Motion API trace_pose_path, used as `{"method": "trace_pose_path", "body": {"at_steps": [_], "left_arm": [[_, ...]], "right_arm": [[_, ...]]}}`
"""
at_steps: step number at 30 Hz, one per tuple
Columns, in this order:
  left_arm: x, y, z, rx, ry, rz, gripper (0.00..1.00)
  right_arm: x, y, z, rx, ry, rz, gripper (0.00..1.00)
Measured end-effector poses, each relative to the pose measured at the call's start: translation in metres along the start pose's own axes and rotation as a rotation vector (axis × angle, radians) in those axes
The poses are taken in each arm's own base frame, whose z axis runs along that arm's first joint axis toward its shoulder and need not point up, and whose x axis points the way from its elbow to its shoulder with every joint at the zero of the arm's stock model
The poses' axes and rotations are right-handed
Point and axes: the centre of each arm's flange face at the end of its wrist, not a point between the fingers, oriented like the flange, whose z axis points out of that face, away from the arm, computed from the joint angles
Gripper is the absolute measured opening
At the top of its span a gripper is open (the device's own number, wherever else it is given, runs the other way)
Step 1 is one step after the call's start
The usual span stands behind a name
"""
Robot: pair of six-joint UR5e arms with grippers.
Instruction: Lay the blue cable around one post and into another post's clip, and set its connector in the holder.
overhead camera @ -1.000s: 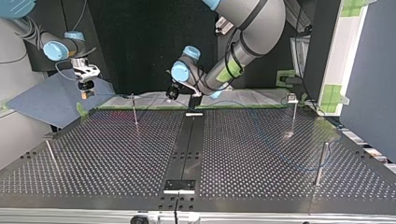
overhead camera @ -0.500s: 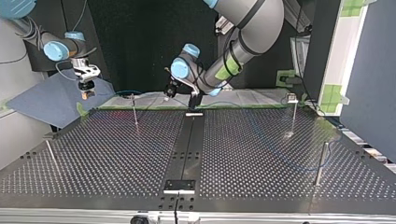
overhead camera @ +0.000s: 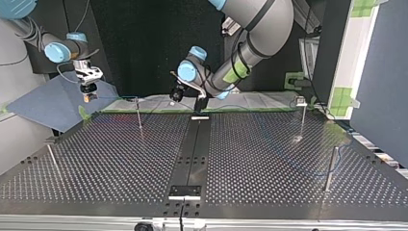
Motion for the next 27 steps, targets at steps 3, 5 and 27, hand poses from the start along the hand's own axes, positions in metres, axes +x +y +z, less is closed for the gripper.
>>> {"method": "trace_pose_path", "body": {"at_steps": [3,5,27], "left_arm": [[0.002,0.001,-0.002,-0.005,0.005,0.001,0.02],[0.004,0.003,-0.003,-0.007,0.008,0.001,0.02],[0.02,0.009,-0.005,-0.013,0.032,0.006,0.05]], "right_arm": [[0.0,0.0,0.0,0.0,-0.001,0.0,0.0],[0.0,0.0,0.0,0.0,-0.002,0.0,0.0],[0.001,-0.002,0.002,0.005,0.001,0.0,0.0]]}}
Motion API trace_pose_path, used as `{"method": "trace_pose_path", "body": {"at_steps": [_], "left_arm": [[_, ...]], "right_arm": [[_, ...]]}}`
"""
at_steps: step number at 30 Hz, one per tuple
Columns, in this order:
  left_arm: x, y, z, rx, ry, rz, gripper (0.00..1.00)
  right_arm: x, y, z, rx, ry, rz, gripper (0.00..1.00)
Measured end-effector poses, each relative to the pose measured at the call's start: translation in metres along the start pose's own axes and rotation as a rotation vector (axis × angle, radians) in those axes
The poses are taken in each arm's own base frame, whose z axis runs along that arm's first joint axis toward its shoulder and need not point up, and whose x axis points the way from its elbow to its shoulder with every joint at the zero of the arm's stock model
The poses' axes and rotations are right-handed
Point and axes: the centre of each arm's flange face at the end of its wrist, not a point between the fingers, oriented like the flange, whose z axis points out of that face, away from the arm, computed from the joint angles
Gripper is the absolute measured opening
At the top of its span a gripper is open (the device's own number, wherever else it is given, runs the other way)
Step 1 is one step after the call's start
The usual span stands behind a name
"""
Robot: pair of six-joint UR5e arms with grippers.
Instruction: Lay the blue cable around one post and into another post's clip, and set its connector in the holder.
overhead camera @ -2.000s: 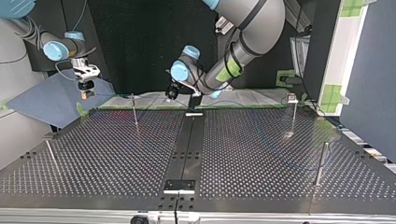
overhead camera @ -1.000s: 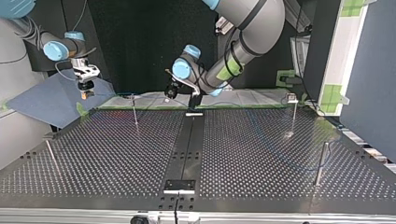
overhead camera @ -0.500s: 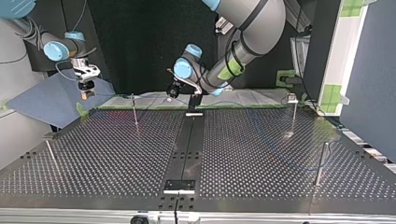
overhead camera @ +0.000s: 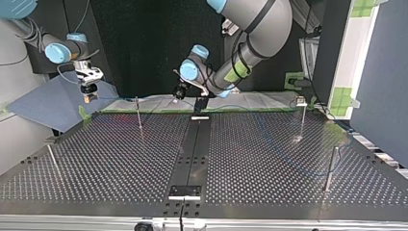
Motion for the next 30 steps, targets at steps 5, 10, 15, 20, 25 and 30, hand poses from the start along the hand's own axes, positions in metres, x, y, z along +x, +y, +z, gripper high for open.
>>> {"method": "trace_pose_path", "body": {"at_steps": [5,10,15,20,25,30], "left_arm": [[0.0033,0.0014,0.0002,-0.001,0.005,0.0,0.05],[0.0037,0.0009,0.0001,0.003,0.006,0.001,0.05],[0.0048,-0.001,-0.0004,0.008,0.007,0.002,0.05],[0.0055,-0.0031,-0.001,0.012,0.008,0.003,0.05],[0.0058,-0.0038,-0.0012,0.013,0.009,0.003,0.05],[0.0052,-0.0027,-0.0009,0.01,0.007,0.0,0.07]], "right_arm": [[0.0003,-0.0002,0.0005,0.001,0.001,0.0,0.0],[0.0008,0.0,0.0009,0.001,0.003,0.0,0.0],[0.0012,-0.0001,0.0014,0.001,0.007,-0.001,0.0],[0.0005,-0.0017,0.002,0.005,0.006,-0.002,0.0],[-0.0004,-0.0033,0.0022,0.007,0.005,-0.002,0.0],[-0.0006,-0.0038,0.0024,0.008,0.005,-0.002,0.0]]}}
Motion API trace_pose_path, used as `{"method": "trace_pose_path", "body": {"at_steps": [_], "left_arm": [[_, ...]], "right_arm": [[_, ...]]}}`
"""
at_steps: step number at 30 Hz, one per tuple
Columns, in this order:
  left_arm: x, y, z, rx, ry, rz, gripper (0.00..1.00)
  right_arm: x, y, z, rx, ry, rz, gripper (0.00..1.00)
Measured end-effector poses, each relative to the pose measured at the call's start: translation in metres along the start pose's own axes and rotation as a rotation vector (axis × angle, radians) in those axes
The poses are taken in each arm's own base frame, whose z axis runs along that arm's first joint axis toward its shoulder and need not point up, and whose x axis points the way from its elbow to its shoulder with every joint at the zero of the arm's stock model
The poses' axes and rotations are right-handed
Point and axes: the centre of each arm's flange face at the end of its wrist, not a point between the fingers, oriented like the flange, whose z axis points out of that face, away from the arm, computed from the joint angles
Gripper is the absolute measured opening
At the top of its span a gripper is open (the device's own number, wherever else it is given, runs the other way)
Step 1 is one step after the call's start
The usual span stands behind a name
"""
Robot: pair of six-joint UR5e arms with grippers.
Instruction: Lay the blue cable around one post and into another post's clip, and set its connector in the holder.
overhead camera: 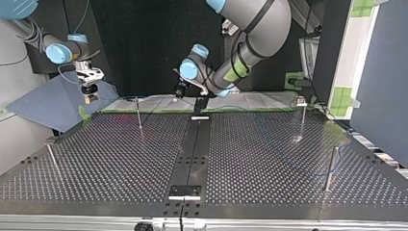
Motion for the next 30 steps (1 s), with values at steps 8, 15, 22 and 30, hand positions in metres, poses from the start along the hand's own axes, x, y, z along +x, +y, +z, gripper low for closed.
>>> {"method": "trace_pose_path", "body": {"at_steps": [8,15,22,30], "left_arm": [[0.0,0.005,0.001,-0.013,-0.001,-0.003,0.07],[0.009,0.005,0.0,-0.016,0.013,0.003,0.07],[0.017,0.007,0.002,-0.017,0.017,0.005,0.07],[0.013,0.012,0.006,-0.022,0.013,0.002,0.07]], "right_arm": [[0.001,0.0,0.001,-0.006,0.001,0.001,0.0],[0.001,0.0,0.001,-0.009,0.002,0.0,0.0],[0.002,0.0,0.002,-0.009,0.006,0.0,0.0],[0.002,0.0,0.002,-0.009,0.006,-0.001,0.0]]}}
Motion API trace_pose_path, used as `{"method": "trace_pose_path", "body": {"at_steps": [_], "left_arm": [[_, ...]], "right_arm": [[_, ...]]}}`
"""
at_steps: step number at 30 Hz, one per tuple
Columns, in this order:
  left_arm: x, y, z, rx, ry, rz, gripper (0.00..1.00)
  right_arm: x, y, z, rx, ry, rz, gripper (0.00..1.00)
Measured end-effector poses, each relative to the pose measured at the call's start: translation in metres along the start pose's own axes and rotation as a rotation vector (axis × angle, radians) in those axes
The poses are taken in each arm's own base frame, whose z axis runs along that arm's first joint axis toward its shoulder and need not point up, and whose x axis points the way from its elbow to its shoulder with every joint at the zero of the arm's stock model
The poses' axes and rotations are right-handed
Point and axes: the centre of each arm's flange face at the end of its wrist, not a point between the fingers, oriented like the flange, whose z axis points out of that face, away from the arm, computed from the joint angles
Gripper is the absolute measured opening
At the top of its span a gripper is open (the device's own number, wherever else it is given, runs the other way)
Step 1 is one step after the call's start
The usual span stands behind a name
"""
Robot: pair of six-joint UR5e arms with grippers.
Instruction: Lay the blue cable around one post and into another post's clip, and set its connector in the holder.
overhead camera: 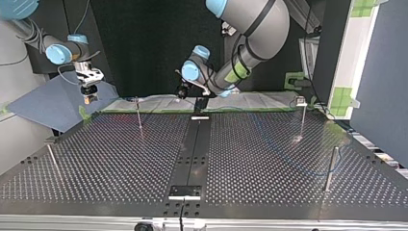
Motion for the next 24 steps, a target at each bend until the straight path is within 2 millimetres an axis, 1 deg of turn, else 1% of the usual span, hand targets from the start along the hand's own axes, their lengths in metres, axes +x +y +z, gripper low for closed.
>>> {"method": "trace_pose_path", "body": {"at_steps": [9,10,24], "left_arm": [[-0.008,0.006,0.007,-0.009,-0.012,-0.006,0.07],[-0.009,0.007,0.008,-0.01,-0.014,-0.007,0.09],[-0.024,0.005,0.019,-0.006,-0.041,-0.027,0.09]], "right_arm": [[0.003,0.0,0.004,0.003,0.01,-0.003,0.0],[0.003,-0.001,0.004,0.004,0.011,-0.004,0.0],[0.007,-0.007,0.011,0.018,0.024,-0.012,0.0]]}}
